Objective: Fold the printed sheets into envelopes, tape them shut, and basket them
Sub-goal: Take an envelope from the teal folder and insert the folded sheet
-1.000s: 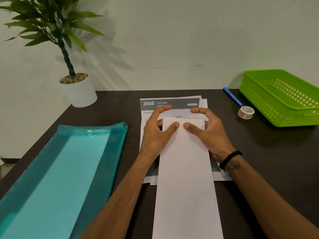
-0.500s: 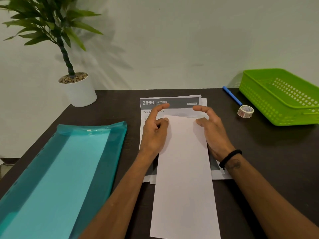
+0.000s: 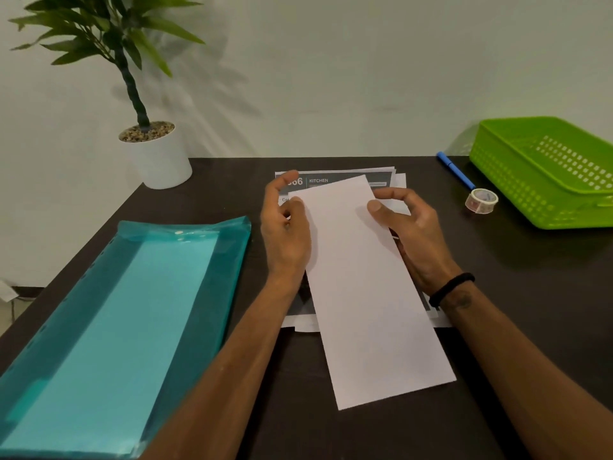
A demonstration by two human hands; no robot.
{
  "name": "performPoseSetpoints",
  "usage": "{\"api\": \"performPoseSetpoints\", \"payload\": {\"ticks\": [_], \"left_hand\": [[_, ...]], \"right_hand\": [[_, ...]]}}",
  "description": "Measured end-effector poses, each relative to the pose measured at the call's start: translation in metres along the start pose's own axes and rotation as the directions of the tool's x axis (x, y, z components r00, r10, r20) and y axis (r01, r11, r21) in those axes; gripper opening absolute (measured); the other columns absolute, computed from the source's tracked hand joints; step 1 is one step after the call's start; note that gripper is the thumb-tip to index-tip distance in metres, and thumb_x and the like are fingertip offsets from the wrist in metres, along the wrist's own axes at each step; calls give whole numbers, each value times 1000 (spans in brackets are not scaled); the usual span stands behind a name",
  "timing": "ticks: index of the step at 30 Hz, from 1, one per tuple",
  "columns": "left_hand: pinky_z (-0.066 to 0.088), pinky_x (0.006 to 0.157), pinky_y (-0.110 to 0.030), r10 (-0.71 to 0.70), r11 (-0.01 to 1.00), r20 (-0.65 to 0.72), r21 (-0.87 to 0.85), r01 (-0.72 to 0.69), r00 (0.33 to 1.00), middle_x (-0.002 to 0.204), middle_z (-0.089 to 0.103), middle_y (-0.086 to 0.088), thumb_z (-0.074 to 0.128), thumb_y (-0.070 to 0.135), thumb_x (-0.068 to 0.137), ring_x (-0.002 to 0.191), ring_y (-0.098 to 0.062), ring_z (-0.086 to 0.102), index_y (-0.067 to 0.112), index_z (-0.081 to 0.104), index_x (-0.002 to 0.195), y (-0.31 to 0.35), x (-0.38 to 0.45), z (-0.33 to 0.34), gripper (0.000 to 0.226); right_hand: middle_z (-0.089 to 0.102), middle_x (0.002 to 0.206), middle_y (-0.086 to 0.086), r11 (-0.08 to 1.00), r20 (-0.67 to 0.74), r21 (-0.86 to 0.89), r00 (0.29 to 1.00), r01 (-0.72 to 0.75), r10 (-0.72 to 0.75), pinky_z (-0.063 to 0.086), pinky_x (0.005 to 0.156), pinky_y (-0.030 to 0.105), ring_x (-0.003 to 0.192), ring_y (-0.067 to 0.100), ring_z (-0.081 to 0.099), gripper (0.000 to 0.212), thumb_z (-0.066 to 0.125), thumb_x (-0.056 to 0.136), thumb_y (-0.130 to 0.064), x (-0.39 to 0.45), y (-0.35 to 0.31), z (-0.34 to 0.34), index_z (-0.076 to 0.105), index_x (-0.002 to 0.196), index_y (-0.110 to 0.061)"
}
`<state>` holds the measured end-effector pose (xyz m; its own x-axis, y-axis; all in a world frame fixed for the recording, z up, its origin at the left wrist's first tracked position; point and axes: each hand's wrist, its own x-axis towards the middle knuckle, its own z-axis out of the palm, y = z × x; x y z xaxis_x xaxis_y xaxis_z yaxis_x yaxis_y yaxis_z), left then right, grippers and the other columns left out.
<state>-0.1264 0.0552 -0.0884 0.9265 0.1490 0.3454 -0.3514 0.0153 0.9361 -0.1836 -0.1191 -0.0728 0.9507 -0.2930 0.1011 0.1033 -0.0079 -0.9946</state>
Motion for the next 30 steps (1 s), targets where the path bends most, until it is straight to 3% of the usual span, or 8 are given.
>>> {"api": "performPoseSetpoints", "payload": {"ticks": [4, 8, 11, 12, 17, 20, 25, 30], "left_hand": [[59, 86, -43, -31, 998, -149, -50, 24, 988, 132, 63, 0, 46, 6, 102, 106, -30, 66, 27, 58, 133, 7, 8, -2, 39], [50, 71, -21, -20, 994, -286, -110, -12, 958, 125, 63, 6, 42, -2, 101, 83, -3, 61, 15, 58, 130, 28, 11, -5, 37], [55, 93, -26, -119, 979, -330, -195, 56, 936, 128, 63, 1, 44, -2, 100, 106, -13, 63, 13, 59, 132, 46, 11, -9, 39], [56, 94, -26, -160, 970, -314, -225, 90, 936, 121, 63, 4, 48, 0, 100, 103, -11, 64, 15, 59, 132, 55, 8, -11, 37], [58, 76, -23, -124, 977, -25, -177, 117, 992, 101, 71, -1, 77, 21, 92, 82, -6, 70, 24, 61, 130, 107, -5, -48, 42], [60, 85, -26, 35, 992, 169, 110, -55, 985, 103, 76, 3, 80, 25, 89, 94, -8, 72, 27, 67, 124, 129, -15, -82, 37], [61, 87, -28, 94, 875, 452, 388, -290, 887, 99, 75, 6, 79, 24, 90, 91, -11, 72, 17, 75, 107, 148, -39, -126, 18], [51, 77, -8, 70, 668, 637, 541, -511, 767, 94, 76, 8, 80, 24, 88, 85, 0, 67, 21, 79, 97, 139, -68, -148, 10]], "right_hand": [[80, 96, -6, 998, 57, -34, 997, 47, -45, 62, 75, 34, 87, 21, 77, 50, 80, 78, -42, -3, -16, -1, 68, 121, -20], [81, 99, 8, 995, 211, -97, 976, -27, 47, 63, 73, 40, 87, 29, 78, 45, 84, 81, -28, -18, -36, -10, 67, 122, -19], [80, 100, 11, 980, 247, -200, 967, -17, 67, 62, 82, 46, 91, 32, 78, 40, 87, 80, -19, -36, -47, -18, 70, 116, -18], [80, 101, 11, 975, 245, -221, 967, -9, 65, 62, 84, 48, 93, 33, 78, 41, 88, 79, -18, -42, -53, -21, 70, 116, -16], [81, 99, 6, 903, 276, -384, 957, 194, -88, 63, 79, 38, 91, 25, 78, 34, 84, 84, -9, -77, -101, -35, 71, 115, -12], [80, 100, -1, 719, 360, -580, 912, 383, -195, 61, 85, 38, 95, 20, 77, 26, 82, 88, -12, -94, -127, -43, 72, 112, -16], [74, 90, -6, 360, 471, -761, 842, 539, -264, 56, 78, 40, 85, 18, 70, 11, 74, 90, -17, -133, -132, -45, 72, 99, -23], [77, 94, -7, 253, 562, -747, 787, 615, -252, 58, 76, 33, 81, 9, 68, 19, 73, 88, -12, -174, -103, -48, 78, 104, -21]]}}
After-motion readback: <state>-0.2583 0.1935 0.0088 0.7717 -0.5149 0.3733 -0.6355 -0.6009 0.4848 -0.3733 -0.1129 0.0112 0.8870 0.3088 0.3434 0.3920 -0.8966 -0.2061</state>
